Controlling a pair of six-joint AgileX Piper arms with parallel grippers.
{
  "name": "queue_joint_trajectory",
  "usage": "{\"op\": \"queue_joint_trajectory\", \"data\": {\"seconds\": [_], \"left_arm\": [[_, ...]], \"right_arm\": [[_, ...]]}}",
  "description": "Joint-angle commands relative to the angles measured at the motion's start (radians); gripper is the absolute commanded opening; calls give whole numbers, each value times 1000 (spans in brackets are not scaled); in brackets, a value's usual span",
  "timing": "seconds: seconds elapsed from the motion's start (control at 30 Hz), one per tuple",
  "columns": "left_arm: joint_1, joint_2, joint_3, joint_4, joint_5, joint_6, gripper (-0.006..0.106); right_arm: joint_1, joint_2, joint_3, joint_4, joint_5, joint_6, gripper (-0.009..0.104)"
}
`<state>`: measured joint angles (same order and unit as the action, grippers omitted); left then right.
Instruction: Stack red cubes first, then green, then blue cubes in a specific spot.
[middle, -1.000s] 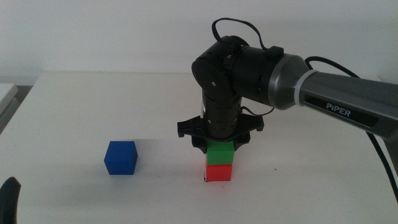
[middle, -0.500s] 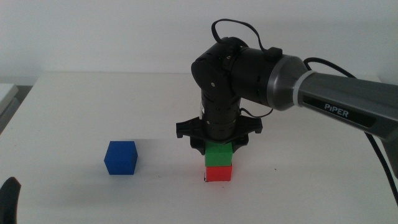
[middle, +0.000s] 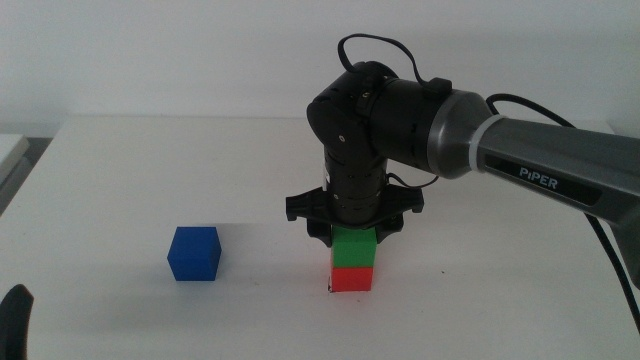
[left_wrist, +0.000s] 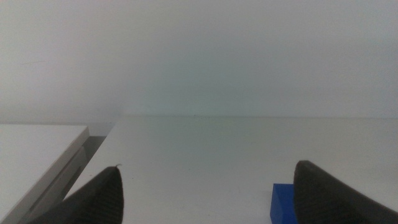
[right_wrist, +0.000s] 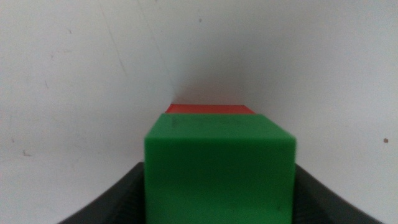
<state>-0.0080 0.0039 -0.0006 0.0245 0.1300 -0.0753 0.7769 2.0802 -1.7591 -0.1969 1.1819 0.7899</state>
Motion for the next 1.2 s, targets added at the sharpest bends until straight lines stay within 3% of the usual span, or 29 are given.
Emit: {"op": "queue_joint_trajectory", "data": {"seconds": [0.0, 0.33, 0.57, 0.73, 0.93, 1.17], "left_arm": [[3, -4, 1, 3, -15, -1, 92], [3, -4, 1, 3, -15, -1, 92], [3, -4, 1, 3, -15, -1, 92], [3, -4, 1, 3, -15, -1, 92], [3, -4, 1, 3, -15, -1, 92], [3, -4, 1, 3, -15, -1, 92]], "right_arm": [[3, -5, 3, -17, 3, 2, 52], [3, -28, 3, -17, 1, -32, 70], [4, -251, 27, -41, 4, -135, 77], [2, -505, 215, -39, -106, -213, 82], [1, -858, 522, 8, -333, -453, 88], [1, -1172, 764, 72, -360, -618, 93]]}}
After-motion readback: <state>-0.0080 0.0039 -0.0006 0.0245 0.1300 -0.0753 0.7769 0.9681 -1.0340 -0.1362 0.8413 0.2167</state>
